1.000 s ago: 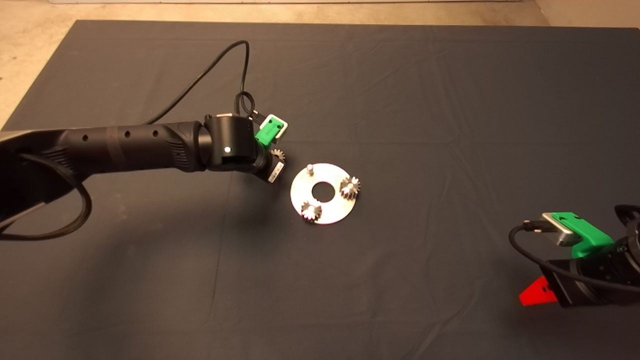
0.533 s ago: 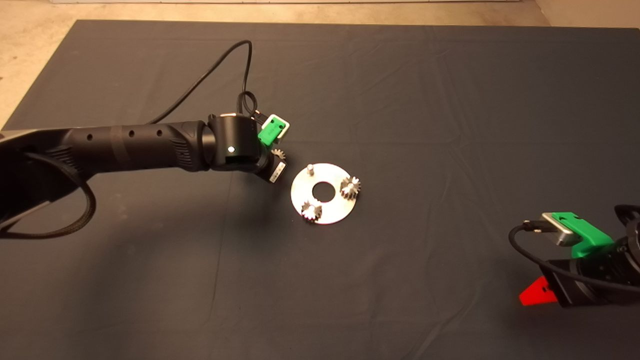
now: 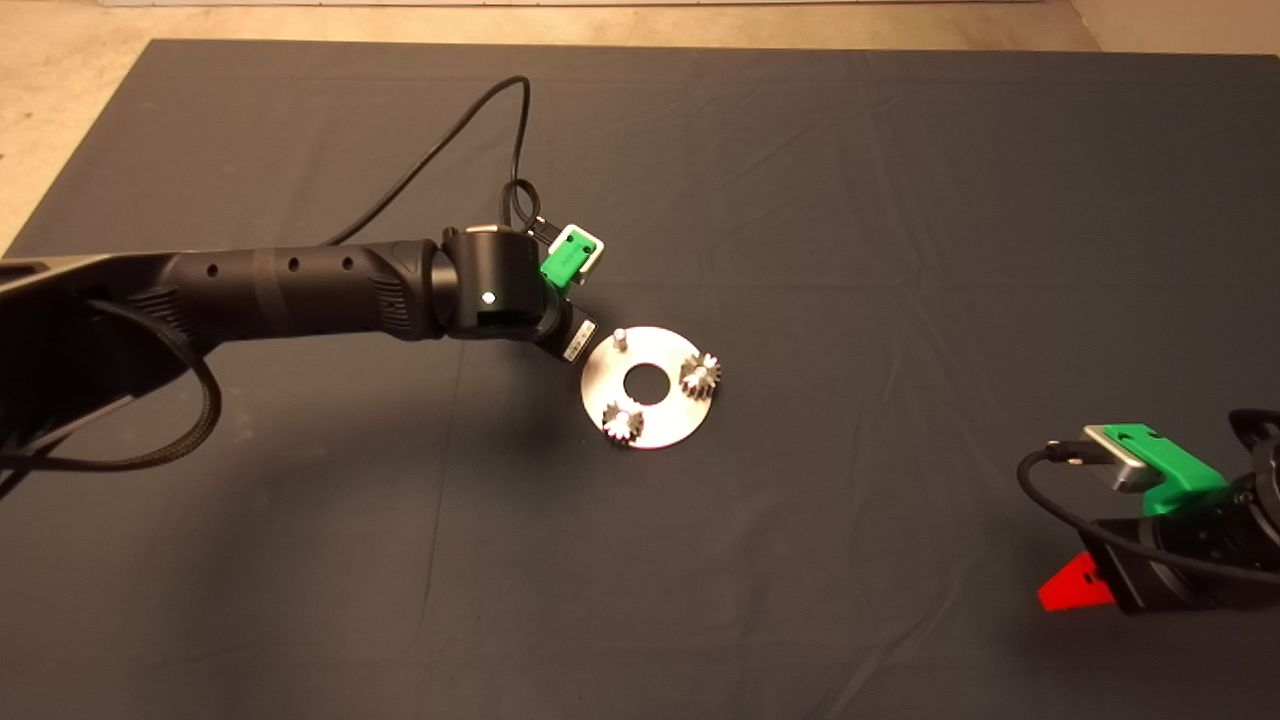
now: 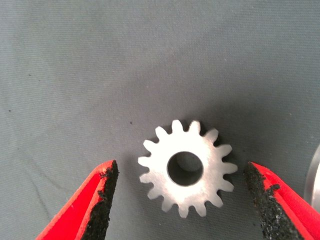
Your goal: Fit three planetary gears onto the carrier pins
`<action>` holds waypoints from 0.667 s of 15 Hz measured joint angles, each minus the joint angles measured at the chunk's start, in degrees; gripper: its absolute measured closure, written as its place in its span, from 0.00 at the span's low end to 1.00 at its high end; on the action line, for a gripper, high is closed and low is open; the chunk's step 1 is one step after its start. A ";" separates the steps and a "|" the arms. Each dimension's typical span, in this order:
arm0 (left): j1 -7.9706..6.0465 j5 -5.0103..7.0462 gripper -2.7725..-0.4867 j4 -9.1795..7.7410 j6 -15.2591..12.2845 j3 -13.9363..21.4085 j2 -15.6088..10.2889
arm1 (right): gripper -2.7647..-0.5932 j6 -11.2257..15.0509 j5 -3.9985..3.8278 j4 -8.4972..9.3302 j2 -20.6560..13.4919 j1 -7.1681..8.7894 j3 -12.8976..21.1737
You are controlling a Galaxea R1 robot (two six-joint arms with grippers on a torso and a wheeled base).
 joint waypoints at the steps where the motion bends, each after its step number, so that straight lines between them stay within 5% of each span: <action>1: -0.02 -0.06 0.44 0.00 0.02 -0.27 0.02 | 0.46 0.00 0.00 0.00 0.00 0.00 0.00; 5: -0.38 -2.46 0.45 0.04 0.48 -2.38 0.05 | 0.46 0.00 -0.05 0.00 0.02 0.00 0.00; 10: -0.50 -3.56 0.53 -0.02 0.96 -2.90 0.06 | 0.46 0.00 -0.02 0.00 0.00 0.00 0.00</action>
